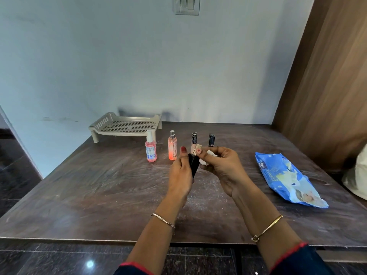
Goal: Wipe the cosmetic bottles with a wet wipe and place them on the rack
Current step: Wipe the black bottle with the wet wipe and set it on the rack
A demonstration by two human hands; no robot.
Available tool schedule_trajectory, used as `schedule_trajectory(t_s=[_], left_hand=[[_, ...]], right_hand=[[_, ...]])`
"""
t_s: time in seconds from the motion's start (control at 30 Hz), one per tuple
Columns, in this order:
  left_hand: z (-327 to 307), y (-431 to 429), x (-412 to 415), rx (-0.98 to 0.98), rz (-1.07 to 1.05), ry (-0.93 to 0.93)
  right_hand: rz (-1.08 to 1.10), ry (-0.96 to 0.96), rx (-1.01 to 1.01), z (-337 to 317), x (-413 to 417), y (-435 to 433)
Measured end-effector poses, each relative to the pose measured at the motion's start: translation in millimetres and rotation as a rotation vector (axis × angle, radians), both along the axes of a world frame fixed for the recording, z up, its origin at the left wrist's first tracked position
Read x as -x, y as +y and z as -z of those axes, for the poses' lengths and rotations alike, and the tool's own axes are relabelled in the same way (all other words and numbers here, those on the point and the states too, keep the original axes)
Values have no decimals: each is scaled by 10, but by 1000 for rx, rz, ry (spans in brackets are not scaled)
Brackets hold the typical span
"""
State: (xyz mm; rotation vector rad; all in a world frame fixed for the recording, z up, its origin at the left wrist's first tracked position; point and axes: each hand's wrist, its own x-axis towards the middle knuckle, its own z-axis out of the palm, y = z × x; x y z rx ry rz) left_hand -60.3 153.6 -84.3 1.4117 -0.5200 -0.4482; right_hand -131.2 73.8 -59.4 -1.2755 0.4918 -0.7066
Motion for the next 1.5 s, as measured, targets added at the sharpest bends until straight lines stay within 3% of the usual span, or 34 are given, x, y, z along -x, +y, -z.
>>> schedule_trajectory(t_s=[0.1, 0.23, 0.33, 0.43, 0.57, 0.77, 0.9, 1.03, 1.23, 1.3, 1.4, 1.5], left_hand=[[37, -27, -12, 31, 0, 41], [79, -35, -31, 113, 74, 176], [50, -24, -66, 239, 184, 396], [-12, 59, -133, 371, 230, 641], [-6, 168, -211, 441, 304, 814], [21, 223, -203, 431, 368, 815], [2, 234, -185, 463, 357, 860], [-1, 234, -216, 512, 315, 913], [-7, 196, -204, 539, 292, 906], [-24, 151, -184, 568, 274, 886], [-65, 92, -128, 651, 253, 805], [-69, 73, -69, 636, 242, 596]], right_hand=[[84, 38, 137, 68, -18, 42], [220, 179, 626, 190, -26, 62], [333, 189, 973, 320, 3, 164], [309, 159, 1205, 516, 105, 292], [270, 113, 1231, 635, 224, 303], [478, 86, 1197, 304, 119, 249], [399, 158, 1351, 242, -4, 324], [347, 116, 1377, 394, 95, 394], [337, 3, 1143, 554, 319, 419], [414, 3, 770, 526, 318, 448], [318, -170, -119, 445, 249, 495], [225, -218, -451, 386, 198, 567]])
